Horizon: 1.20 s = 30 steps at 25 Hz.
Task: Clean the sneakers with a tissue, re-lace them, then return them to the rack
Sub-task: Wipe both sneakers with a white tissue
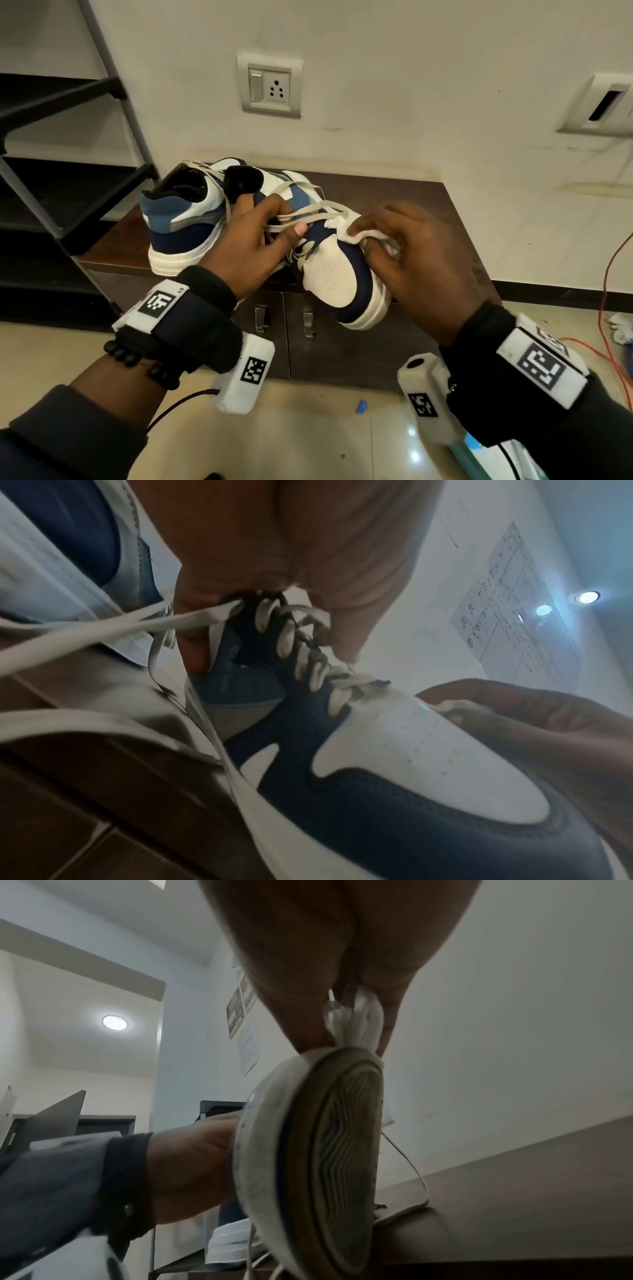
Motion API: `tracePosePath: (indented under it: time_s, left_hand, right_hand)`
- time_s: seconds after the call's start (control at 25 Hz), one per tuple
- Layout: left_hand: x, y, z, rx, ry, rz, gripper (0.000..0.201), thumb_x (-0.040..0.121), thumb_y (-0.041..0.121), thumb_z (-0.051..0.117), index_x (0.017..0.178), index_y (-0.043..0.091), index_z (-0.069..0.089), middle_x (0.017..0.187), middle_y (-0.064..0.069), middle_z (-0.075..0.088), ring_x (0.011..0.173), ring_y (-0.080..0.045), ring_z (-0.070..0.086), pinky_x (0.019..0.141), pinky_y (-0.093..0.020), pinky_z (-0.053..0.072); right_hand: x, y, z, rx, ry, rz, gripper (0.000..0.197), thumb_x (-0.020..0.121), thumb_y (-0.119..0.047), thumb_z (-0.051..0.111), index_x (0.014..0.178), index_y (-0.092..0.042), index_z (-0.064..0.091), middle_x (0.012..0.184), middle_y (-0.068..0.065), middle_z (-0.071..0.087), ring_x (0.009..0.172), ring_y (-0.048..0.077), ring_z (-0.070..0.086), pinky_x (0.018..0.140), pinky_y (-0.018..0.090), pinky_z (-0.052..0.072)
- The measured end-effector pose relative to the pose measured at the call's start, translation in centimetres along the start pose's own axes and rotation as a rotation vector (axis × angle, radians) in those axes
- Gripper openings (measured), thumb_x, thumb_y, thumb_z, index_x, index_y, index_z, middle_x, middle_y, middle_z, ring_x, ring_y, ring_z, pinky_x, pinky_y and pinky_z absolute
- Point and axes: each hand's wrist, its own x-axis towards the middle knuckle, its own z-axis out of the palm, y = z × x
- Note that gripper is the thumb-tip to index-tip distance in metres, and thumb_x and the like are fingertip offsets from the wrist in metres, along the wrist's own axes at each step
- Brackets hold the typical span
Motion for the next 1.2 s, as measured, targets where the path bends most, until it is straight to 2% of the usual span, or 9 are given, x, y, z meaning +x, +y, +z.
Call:
tracePosePath:
  time_s: [0.2, 0.36, 0.52, 0.64, 0.8, 0.92, 1.0, 1.08, 1.2]
  left_hand:
    - [0.8, 0.0, -0.6, -0.803, 0.160, -0.372, 0.053, 0.090, 0.060, 0.047, 0.119, 0.018, 0.062, 0.115, -0.002, 0.069, 0.108, -0.017, 0.065, 0.096, -0.037, 0.048]
    - [0.5, 0.7, -0.4, -0.553, 0.084, -0.180, 0.024, 0.080, 0.031, 0.070, 0.097, 0.016, 0.059, 0.091, 0.005, 0.070, 0.089, -0.009, 0.066, 0.081, -0.030, 0.054]
    - [0.0, 0.2, -0.6, -0.445, 0.105, -0.090, 0.021, 0.087, 0.013, 0.066, 0.080, 0.008, 0.047, 0.077, -0.014, 0.053, 0.075, -0.016, 0.054, 0.075, -0.034, 0.051]
    - [-0.2, 0.9, -0.4, -0.458, 0.216, -0.127, 0.026, 0.093, 0.015, 0.059, 0.071, 0.014, 0.043, 0.069, -0.003, 0.048, 0.061, -0.003, 0.049, 0.061, -0.017, 0.045]
    - [-0.1, 1.8, -0.2, -0.440, 0.209, -0.082, 0.030, 0.096, 0.017, 0.053, 0.069, 0.018, 0.040, 0.065, 0.006, 0.047, 0.061, -0.003, 0.046, 0.061, -0.016, 0.042]
    - [0.0, 1.6, -0.2, -0.615, 0.234, -0.153, 0.019, 0.099, 0.021, 0.047, 0.089, 0.006, 0.054, 0.064, 0.011, 0.053, 0.062, -0.002, 0.052, 0.065, -0.023, 0.044]
    - [0.2, 1.8, -0.2, -0.840, 0.257, -0.248, 0.033, 0.102, 0.026, 0.040, 0.098, -0.003, 0.055, 0.062, 0.010, 0.061, 0.062, -0.004, 0.060, 0.067, -0.027, 0.048]
    - [0.0, 1.5, -0.3, -1.012, 0.262, -0.344, 0.037, 0.101, 0.036, 0.036, 0.083, 0.009, 0.054, 0.061, 0.008, 0.065, 0.062, -0.003, 0.065, 0.068, -0.026, 0.052]
    - [-0.2, 0.5, -0.1, -0.985, 0.102, -0.401, 0.047, 0.087, 0.060, 0.051, 0.091, 0.014, 0.057, 0.095, -0.005, 0.070, 0.095, -0.018, 0.067, 0.088, -0.046, 0.052]
  right_hand:
    - [-0.6, -1.6, -0.7, 0.041, -0.264, -0.369, 0.019, 0.083, -0.018, 0.060, 0.098, -0.022, 0.071, 0.100, -0.007, 0.066, 0.095, 0.009, 0.058, 0.082, 0.026, 0.048]
    - [-0.3, -0.8, 0.4, -0.036, -0.196, -0.386, 0.021, 0.085, -0.018, 0.056, 0.100, -0.018, 0.071, 0.106, 0.001, 0.063, 0.100, 0.014, 0.055, 0.084, 0.019, 0.040]
    - [0.4, -0.3, 0.4, -0.084, -0.115, -0.327, 0.020, 0.085, -0.017, 0.060, 0.100, -0.018, 0.073, 0.107, 0.003, 0.062, 0.101, 0.017, 0.055, 0.084, 0.020, 0.041]
    - [-0.2, -0.9, 0.3, -0.083, -0.250, -0.480, 0.023, 0.083, -0.019, 0.059, 0.100, -0.020, 0.072, 0.106, 0.000, 0.064, 0.099, 0.015, 0.058, 0.081, 0.024, 0.047]
    - [0.5, -1.1, 0.5, -0.055, -0.075, -0.276, 0.022, 0.085, -0.018, 0.057, 0.102, -0.017, 0.070, 0.106, 0.003, 0.064, 0.099, 0.019, 0.058, 0.083, 0.036, 0.053]
    - [-0.6, -1.3, 1.7, -0.114, -0.112, -0.462, 0.028, 0.086, -0.021, 0.050, 0.103, -0.014, 0.070, 0.106, 0.006, 0.065, 0.098, 0.019, 0.060, 0.081, 0.029, 0.052]
    - [-0.1, -0.7, 1.4, -0.069, -0.010, -0.288, 0.028, 0.088, -0.023, 0.049, 0.107, -0.015, 0.069, 0.108, 0.005, 0.064, 0.101, 0.019, 0.058, 0.085, 0.032, 0.052]
    - [0.2, -0.7, 1.4, 0.006, 0.053, -0.194, 0.026, 0.088, -0.022, 0.052, 0.107, -0.014, 0.069, 0.108, 0.004, 0.064, 0.101, 0.017, 0.057, 0.086, 0.034, 0.051]
    - [-0.9, -0.9, 2.4, -0.100, -0.104, -0.466, 0.028, 0.086, -0.021, 0.050, 0.106, -0.014, 0.068, 0.109, 0.006, 0.064, 0.102, 0.019, 0.058, 0.082, 0.031, 0.051]
